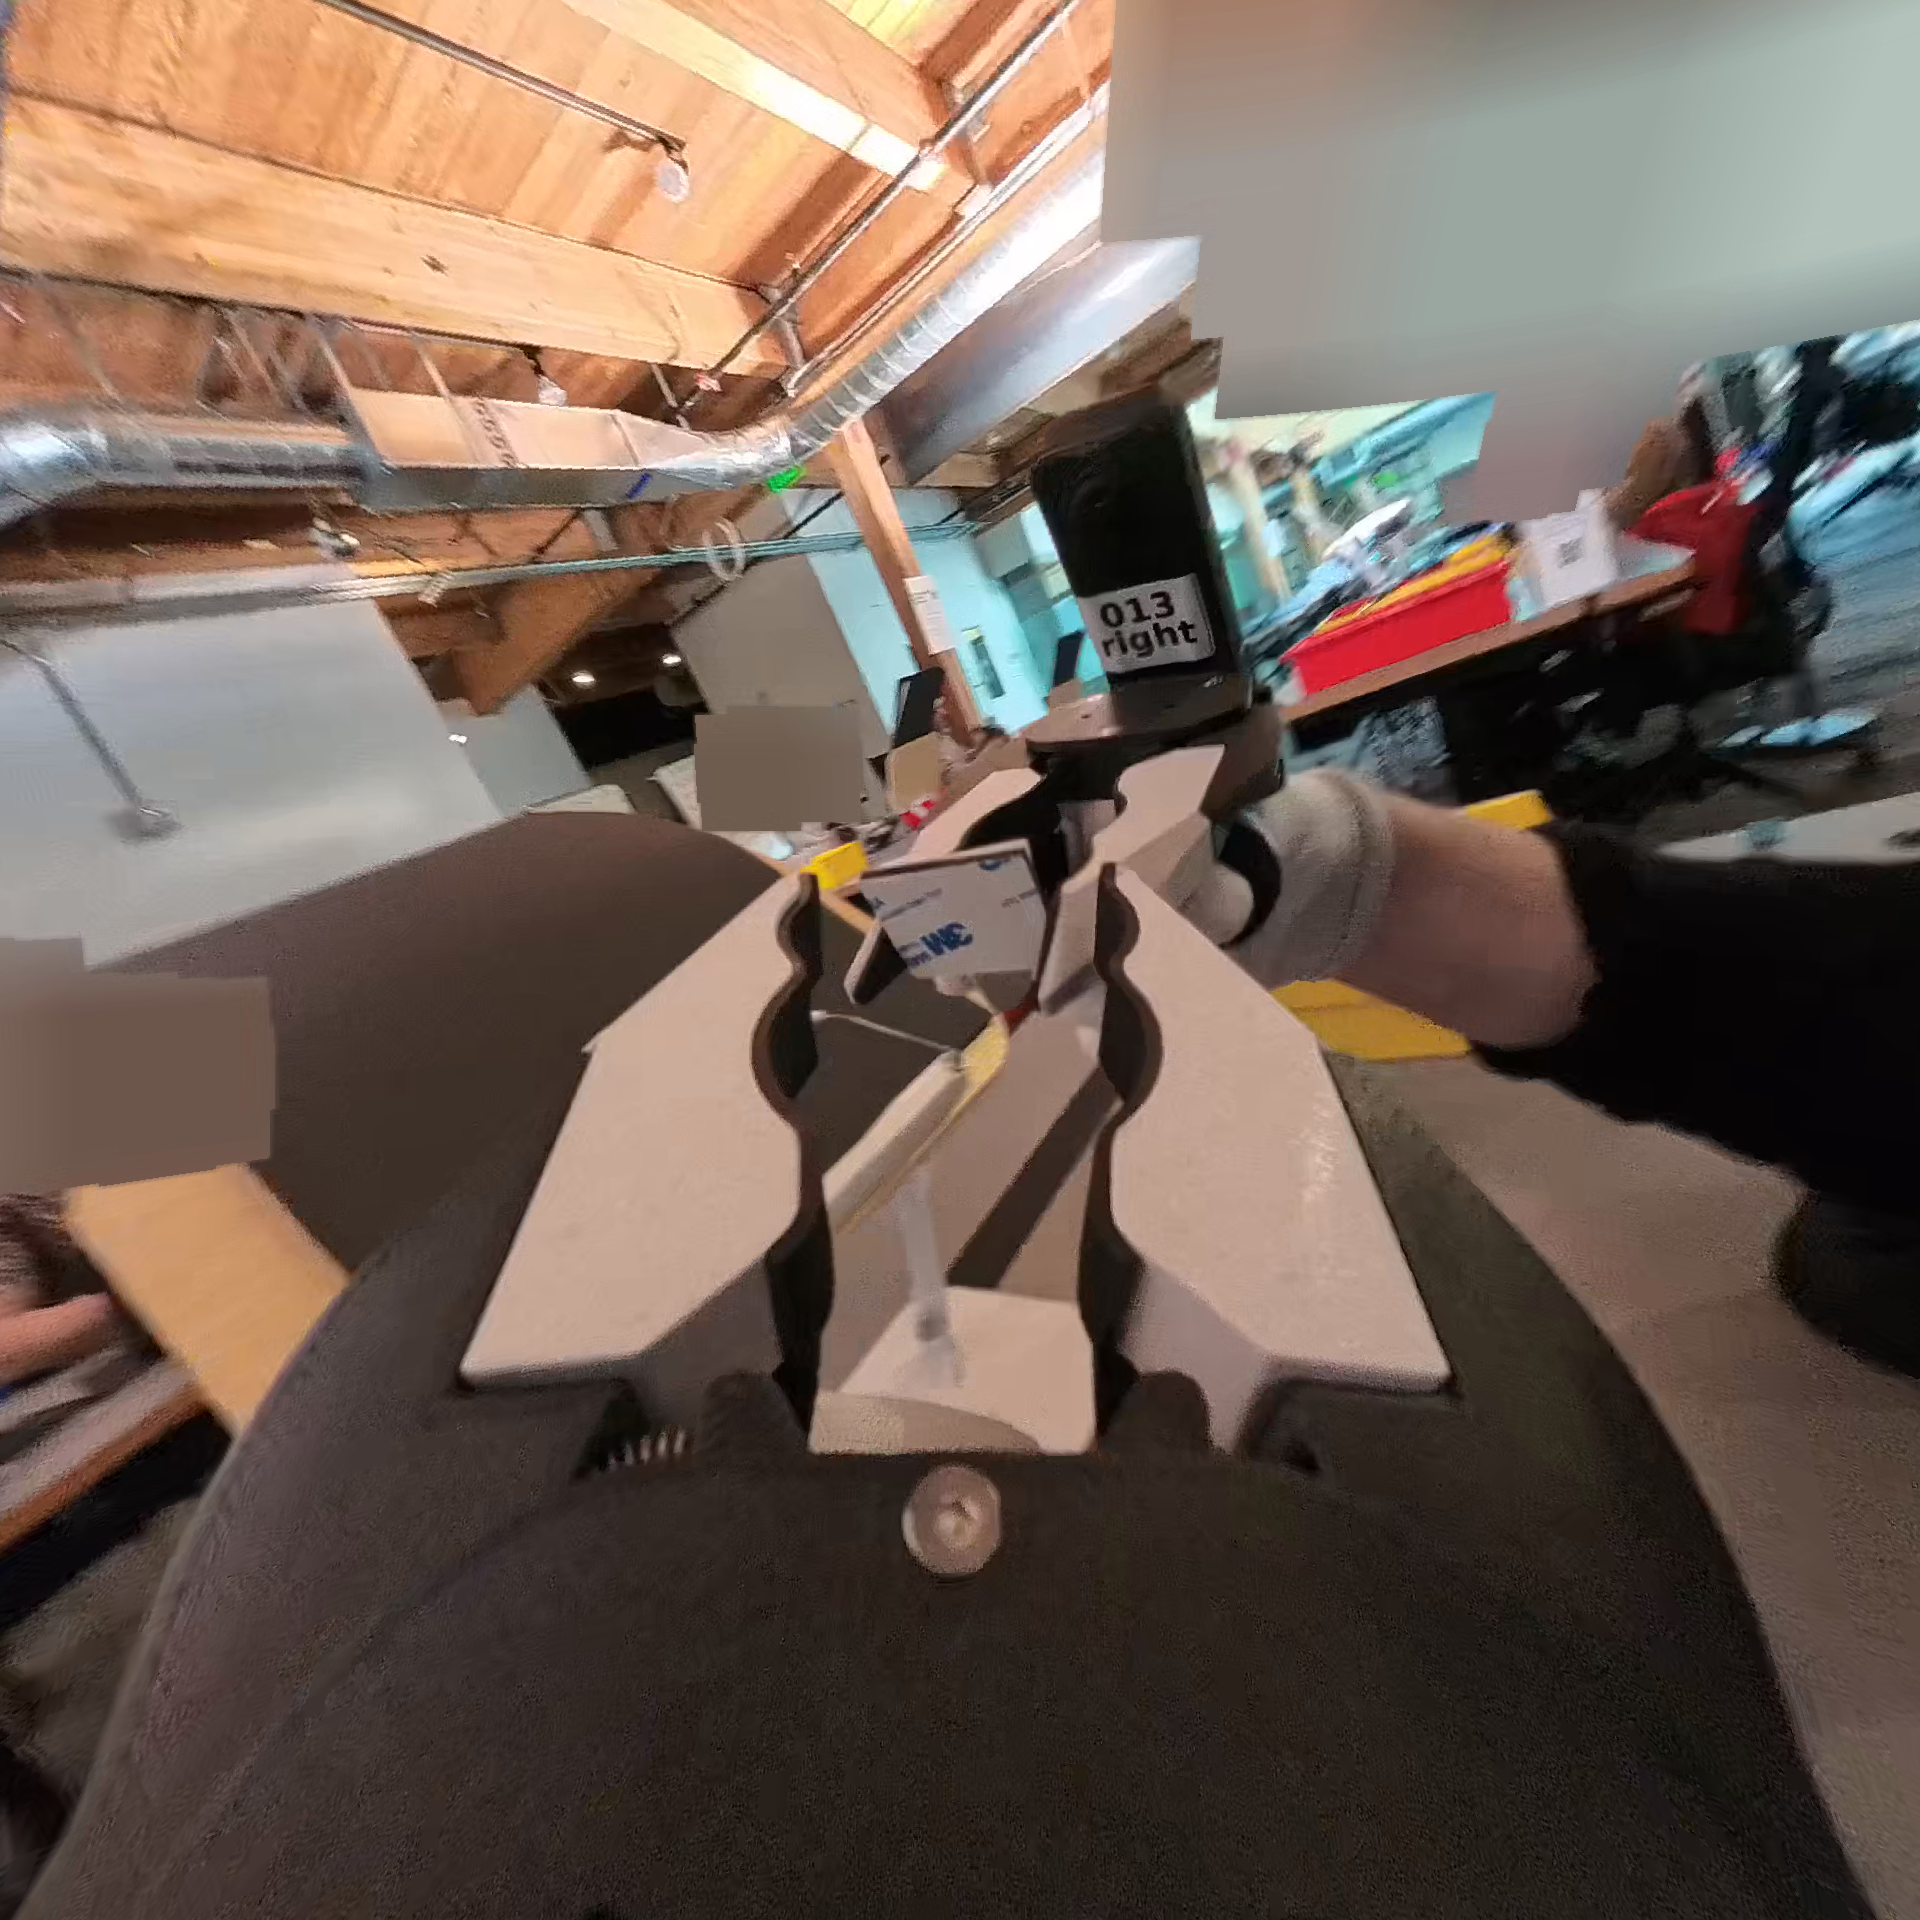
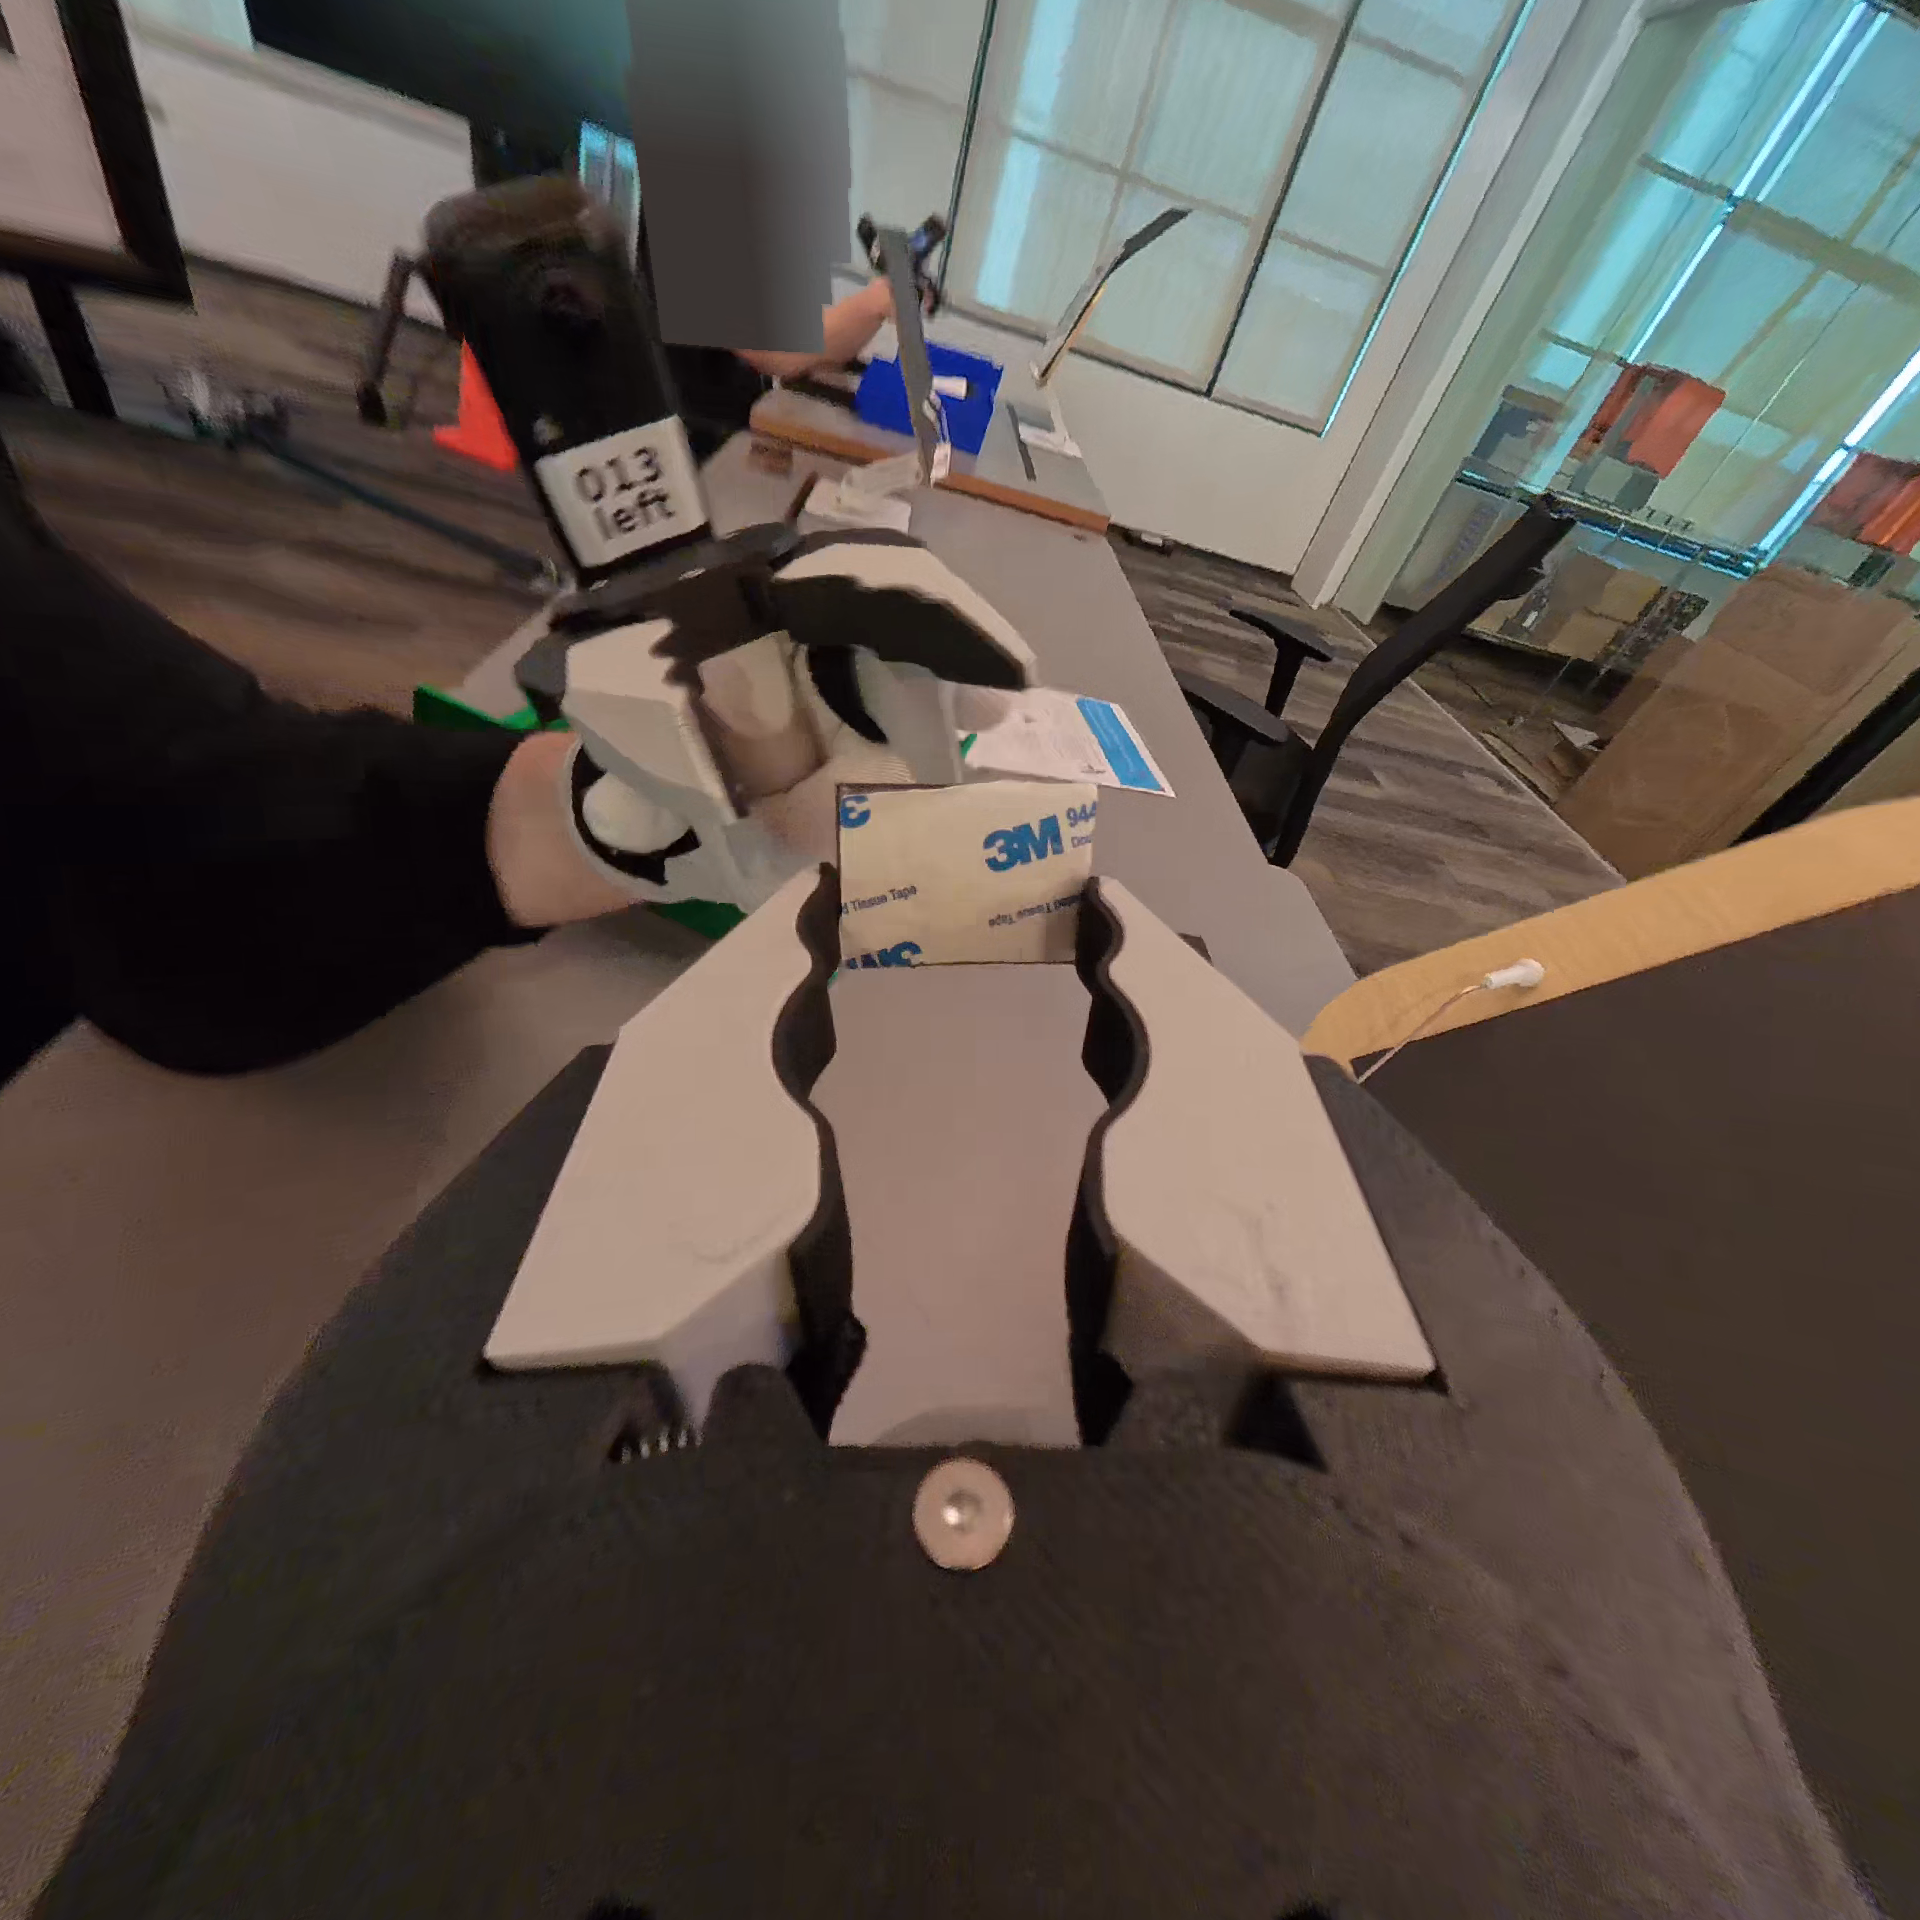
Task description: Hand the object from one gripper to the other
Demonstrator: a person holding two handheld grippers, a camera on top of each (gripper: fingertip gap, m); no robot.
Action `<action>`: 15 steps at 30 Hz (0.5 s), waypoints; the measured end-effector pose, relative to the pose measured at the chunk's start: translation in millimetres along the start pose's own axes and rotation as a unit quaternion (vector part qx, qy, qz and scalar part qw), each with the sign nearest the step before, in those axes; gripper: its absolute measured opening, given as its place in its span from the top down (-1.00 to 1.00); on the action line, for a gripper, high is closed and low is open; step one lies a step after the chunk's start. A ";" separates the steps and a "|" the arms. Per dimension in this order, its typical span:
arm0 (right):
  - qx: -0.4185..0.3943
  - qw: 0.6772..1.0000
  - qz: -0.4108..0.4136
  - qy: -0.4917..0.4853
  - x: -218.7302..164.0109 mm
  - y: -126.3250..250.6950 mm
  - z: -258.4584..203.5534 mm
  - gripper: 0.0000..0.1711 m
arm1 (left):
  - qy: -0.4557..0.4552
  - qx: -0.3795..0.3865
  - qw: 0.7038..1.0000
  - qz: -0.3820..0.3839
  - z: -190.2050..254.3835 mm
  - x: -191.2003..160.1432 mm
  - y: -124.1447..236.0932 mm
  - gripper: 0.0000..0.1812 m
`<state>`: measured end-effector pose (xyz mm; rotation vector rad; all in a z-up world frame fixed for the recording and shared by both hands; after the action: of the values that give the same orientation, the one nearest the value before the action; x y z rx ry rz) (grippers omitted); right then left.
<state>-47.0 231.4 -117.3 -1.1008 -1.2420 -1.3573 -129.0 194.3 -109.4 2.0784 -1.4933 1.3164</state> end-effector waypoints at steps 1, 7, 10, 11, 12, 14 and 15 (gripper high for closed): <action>0.002 1.000 0.015 -0.019 1.4 2.3 4.0 0.50 | -0.036 0.010 0.999 -0.014 1.1 1.0 -0.6 0.42; 0.086 0.982 0.070 -0.156 -1.2 6.9 14.3 0.50 | -0.293 0.043 0.947 -0.126 21.6 -7.2 -15.2 0.32; 0.116 0.976 0.054 -0.175 -10.2 5.9 12.8 0.50 | -0.339 0.058 0.928 -0.145 24.1 -13.2 -19.1 0.29; 0.123 0.974 0.049 -0.184 -12.2 5.8 12.7 0.50 | -0.351 0.061 0.922 -0.150 24.3 -15.8 -19.8 0.28; 0.132 0.972 0.044 -0.189 -14.1 5.7 11.5 0.50 | -0.364 0.063 0.916 -0.156 24.9 -18.4 -20.4 0.29; 0.151 0.969 0.031 -0.193 -18.3 5.0 7.7 0.50 | -0.380 0.058 0.908 -0.166 28.6 -23.5 -22.5 0.29; 0.157 0.968 0.025 -0.194 -20.1 4.2 6.1 0.50 | -0.382 0.056 0.907 -0.167 30.4 -24.9 -23.7 0.31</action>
<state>-40.0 238.9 -136.2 -1.1912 -1.6362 -0.8879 -94.5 200.1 -139.2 2.9556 -1.2022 0.4669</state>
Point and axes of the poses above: each gripper's, where its closed fingertips meet, y back along the fingers, x out of its top, z = x × y across the jaws, the point moved 5 cm from there along y, back along the fingers, and after that the axes turned 10 degrees about -y, right-handed, at the moved point
